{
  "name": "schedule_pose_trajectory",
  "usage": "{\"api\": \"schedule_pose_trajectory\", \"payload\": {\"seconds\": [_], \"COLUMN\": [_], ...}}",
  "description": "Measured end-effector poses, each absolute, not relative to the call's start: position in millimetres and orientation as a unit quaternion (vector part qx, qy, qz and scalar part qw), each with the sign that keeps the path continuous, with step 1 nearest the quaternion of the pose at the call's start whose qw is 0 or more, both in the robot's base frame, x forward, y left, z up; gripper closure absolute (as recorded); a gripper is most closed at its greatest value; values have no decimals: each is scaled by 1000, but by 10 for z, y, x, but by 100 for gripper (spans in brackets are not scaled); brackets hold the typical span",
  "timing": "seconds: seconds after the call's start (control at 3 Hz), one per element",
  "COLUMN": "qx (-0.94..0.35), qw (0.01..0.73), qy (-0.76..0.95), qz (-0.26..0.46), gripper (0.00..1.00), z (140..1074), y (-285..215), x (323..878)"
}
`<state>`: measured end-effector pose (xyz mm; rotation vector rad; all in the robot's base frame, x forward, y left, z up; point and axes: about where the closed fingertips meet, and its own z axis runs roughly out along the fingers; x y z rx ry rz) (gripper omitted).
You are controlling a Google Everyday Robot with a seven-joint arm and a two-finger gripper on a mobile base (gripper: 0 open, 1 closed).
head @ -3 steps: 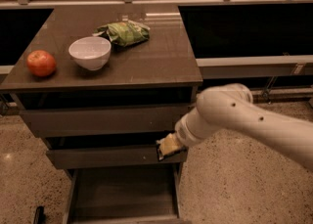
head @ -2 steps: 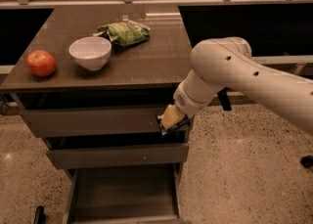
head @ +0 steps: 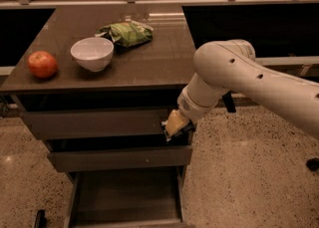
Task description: Pick rxbar blueberry from bottom drawer and place on counter
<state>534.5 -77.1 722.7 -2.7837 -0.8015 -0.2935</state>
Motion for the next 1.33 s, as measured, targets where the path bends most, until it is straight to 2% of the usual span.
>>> {"api": "schedule_pose_trajectory", "payload": {"seconds": [1.0,1.33], "qx": [-938,-931], "qw": [98,83], "qy": [-284,-291], "qz": [-172,-202], "gripper": [100,100], "z": [8923,9270], "y": [-934,-814], "x": [5816,6220]}}
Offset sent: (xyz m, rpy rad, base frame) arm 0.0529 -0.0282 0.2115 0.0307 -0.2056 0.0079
